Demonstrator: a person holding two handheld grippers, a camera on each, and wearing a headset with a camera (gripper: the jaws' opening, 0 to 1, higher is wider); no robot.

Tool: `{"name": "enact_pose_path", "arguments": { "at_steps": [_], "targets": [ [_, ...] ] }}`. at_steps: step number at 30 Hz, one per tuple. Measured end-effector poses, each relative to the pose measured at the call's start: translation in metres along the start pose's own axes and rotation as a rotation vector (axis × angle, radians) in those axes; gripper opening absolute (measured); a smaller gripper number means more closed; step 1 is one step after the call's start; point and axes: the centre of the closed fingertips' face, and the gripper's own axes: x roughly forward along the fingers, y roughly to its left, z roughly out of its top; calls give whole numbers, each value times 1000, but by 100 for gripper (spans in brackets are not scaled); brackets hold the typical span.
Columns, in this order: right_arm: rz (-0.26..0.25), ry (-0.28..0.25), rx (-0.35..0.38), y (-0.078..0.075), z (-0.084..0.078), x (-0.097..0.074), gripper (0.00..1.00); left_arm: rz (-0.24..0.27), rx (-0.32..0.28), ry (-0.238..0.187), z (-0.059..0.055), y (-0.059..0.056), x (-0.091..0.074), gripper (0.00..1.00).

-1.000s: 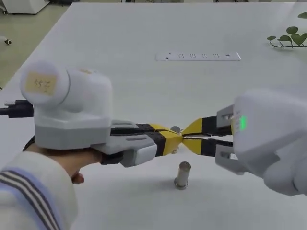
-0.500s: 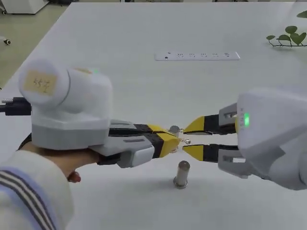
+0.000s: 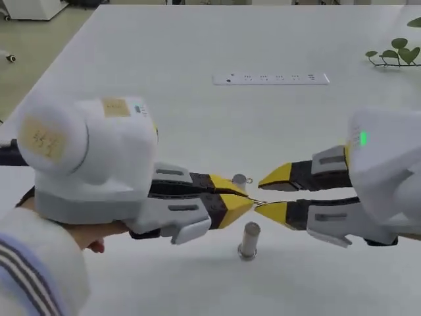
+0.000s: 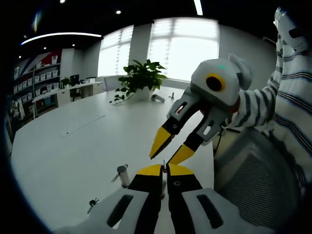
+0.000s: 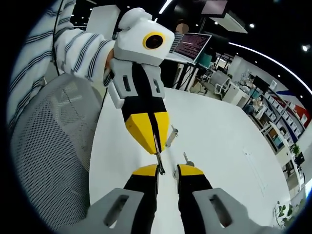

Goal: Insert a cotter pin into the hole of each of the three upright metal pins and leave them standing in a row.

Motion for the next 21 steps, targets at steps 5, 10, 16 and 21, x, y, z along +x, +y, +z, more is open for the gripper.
{"name": "enact_pose_path", "arguments": {
  "at_steps": [5, 10, 16, 21],
  "targets": [
    [16, -14, 26, 4, 0, -1, 4, -18, 23, 6, 1, -3, 0, 0],
    [23, -9, 44, 7, -3, -2, 6, -39, 80, 42, -4, -8, 1, 0],
    [50, -5, 67, 15, -7, -1, 7, -64, 155, 64, -8, -14, 1, 0],
    [63, 0, 84, 18, -10, 0, 6, -75, 183, 66, -9, -16, 0, 0]
  ]
}}
